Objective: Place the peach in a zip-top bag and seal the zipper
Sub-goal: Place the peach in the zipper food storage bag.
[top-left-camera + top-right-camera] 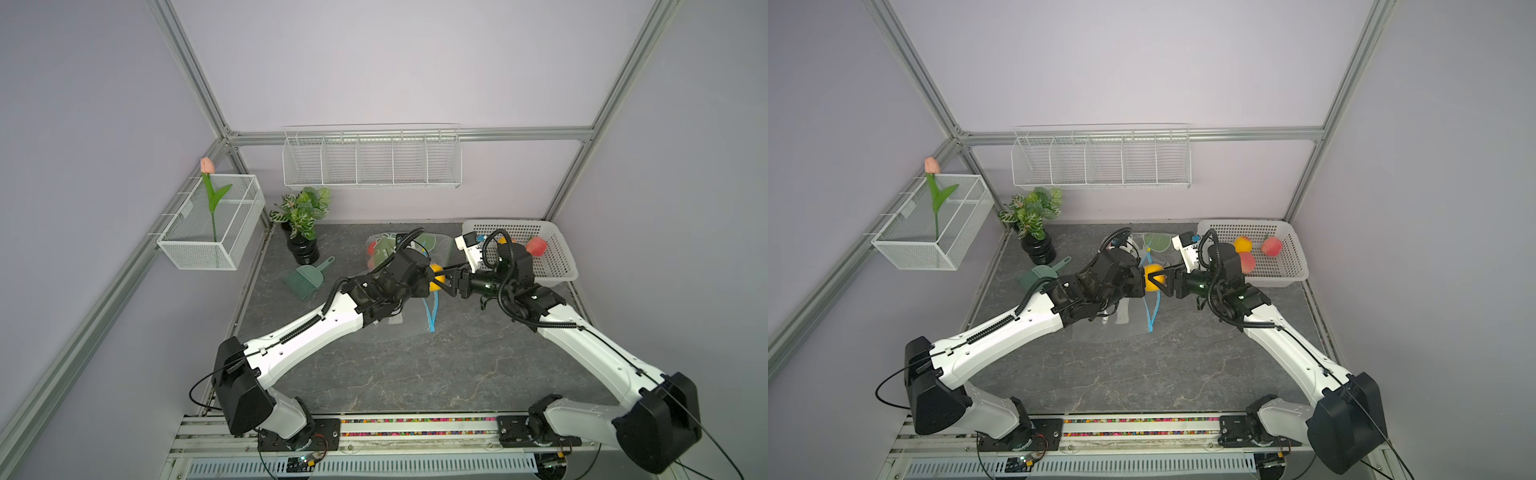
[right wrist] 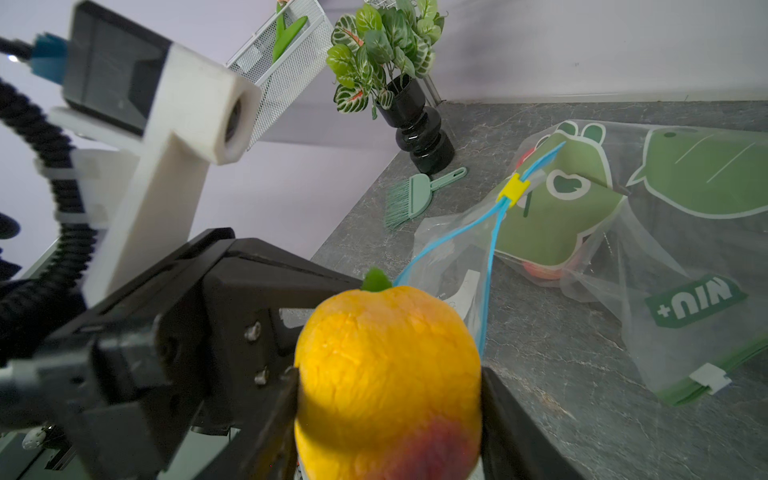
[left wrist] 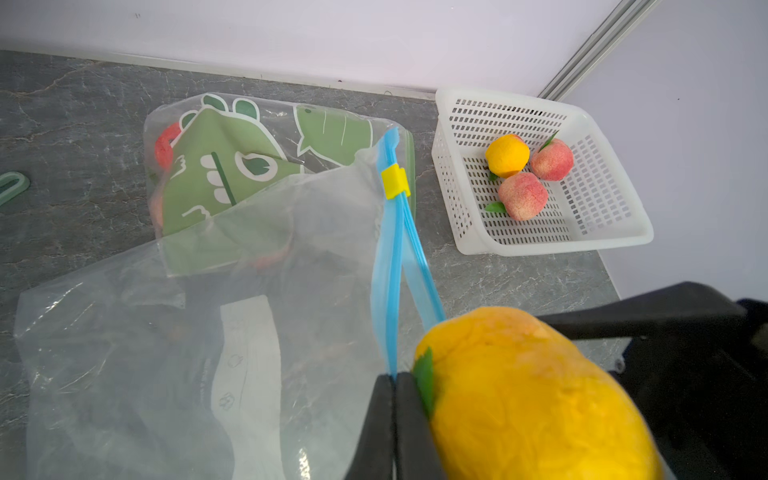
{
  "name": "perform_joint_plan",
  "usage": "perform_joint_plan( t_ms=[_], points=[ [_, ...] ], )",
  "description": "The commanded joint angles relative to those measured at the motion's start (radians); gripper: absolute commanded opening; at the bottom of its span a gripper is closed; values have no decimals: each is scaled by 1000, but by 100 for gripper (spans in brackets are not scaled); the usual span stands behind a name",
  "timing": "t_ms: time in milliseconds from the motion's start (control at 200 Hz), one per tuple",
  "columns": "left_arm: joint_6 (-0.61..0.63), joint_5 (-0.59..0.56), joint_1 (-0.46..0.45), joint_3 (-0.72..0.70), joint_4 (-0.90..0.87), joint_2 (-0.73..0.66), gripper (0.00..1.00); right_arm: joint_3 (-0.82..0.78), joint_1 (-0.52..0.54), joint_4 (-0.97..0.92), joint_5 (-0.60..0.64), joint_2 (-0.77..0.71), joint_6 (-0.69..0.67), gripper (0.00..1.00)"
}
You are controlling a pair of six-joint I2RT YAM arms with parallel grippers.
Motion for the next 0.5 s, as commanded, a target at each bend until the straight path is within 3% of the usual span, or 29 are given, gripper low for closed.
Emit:
perform_joint_plan(
  t_ms=[0,495],
  points=[
    [-12,34,-3,21,38,-23,0,-22,13,6,41,19,16,60],
    [15,97,-3,-21,127,-74,0,30,42,-125,83,76,-63,62]
  ],
)
